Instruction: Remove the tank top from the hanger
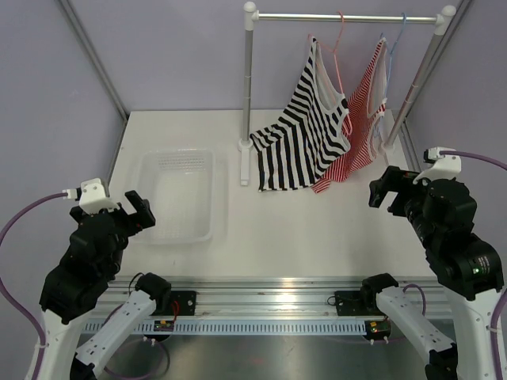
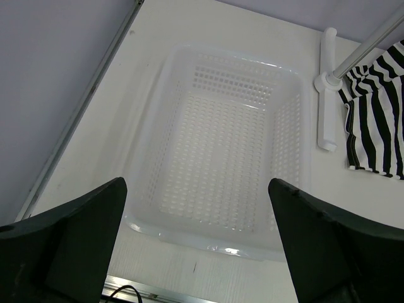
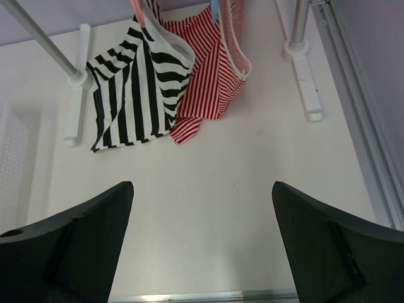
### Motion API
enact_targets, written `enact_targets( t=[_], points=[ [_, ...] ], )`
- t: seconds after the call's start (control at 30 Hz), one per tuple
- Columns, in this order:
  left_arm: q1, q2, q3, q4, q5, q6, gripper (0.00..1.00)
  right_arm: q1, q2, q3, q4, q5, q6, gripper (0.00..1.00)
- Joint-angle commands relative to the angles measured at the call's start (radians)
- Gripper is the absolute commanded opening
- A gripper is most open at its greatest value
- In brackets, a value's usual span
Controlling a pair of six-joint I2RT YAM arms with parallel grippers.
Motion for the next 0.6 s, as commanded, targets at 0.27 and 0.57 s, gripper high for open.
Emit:
enact_targets(
  t=[0.27, 0.57],
  points=[
    [-0.003, 0.007, 0.007, 0.042, 0.067, -0.018, 0.99, 0.009, 0.319, 0.234, 0.192, -0.103, 0.002, 1.00],
    [-0.003, 0.053, 0.033, 0.012, 0.093, -0.003, 0.99, -0.053, 0.821, 0.760, 0.183, -0.189, -0.127, 0.99]
  ],
)
